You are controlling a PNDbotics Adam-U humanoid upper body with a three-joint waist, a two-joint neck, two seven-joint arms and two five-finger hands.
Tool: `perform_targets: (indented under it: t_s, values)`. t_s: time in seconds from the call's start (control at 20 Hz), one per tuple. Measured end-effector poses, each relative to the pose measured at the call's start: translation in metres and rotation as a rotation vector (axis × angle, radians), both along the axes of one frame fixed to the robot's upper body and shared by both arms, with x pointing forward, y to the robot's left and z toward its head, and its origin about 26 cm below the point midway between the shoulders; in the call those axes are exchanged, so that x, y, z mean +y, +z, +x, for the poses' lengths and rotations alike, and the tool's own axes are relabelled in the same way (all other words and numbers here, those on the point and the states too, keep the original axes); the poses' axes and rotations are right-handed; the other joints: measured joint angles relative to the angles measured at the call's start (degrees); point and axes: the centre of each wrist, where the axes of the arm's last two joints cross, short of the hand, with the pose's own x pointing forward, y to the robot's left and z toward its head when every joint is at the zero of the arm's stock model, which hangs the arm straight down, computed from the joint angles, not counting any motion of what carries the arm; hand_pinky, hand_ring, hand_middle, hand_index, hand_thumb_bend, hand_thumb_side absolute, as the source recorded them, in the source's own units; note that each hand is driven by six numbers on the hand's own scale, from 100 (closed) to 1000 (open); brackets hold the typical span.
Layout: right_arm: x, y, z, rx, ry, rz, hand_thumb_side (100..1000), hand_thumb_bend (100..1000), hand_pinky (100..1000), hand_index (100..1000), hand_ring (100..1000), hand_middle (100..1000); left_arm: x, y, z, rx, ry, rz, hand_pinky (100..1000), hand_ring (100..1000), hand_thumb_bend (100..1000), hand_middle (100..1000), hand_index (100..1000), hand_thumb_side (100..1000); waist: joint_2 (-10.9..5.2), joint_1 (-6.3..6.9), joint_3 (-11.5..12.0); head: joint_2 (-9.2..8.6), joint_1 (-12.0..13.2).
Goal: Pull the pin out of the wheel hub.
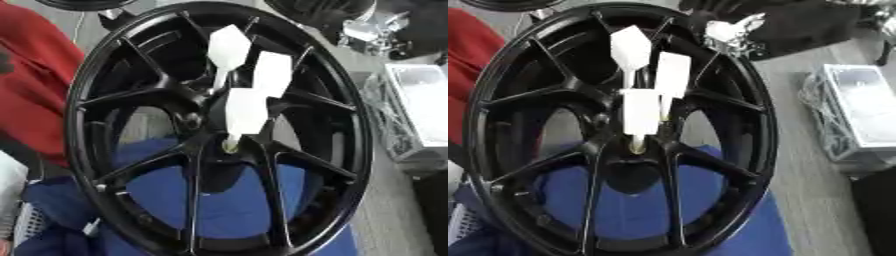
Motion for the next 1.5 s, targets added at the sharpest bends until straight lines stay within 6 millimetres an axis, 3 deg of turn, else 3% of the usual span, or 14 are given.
perform_targets:
  t_s: [0.75,1.35,1.4,1.5]
  values:
    - [0.019,-0.016,0.002,-0.041,-0.02,0.053,673,100,887,878,871,768,0.0,-0.001,0.0,0.007,0.001,0.0,668,640,430,577,667,565,0.79,0.05,0.15,-2.04,1.52]
    - [0.039,-0.028,0.002,-0.069,-0.017,0.031,602,100,902,904,895,794,0.0,-0.001,0.0,0.009,0.0,-0.001,668,641,427,578,667,566,1.29,0.01,0.18,-2.36,1.93]
    - [0.04,-0.029,0.002,-0.068,-0.019,0.03,641,100,904,906,897,796,0.0,-0.001,0.0,0.009,0.0,-0.004,668,641,426,578,667,568,1.29,0.01,0.18,-2.36,1.94]
    - [0.041,-0.03,0.002,-0.068,-0.024,0.024,604,100,905,909,901,801,-0.001,-0.002,0.0,0.009,-0.001,-0.007,668,641,425,578,667,568,1.29,0.0,0.18,-2.37,1.95]
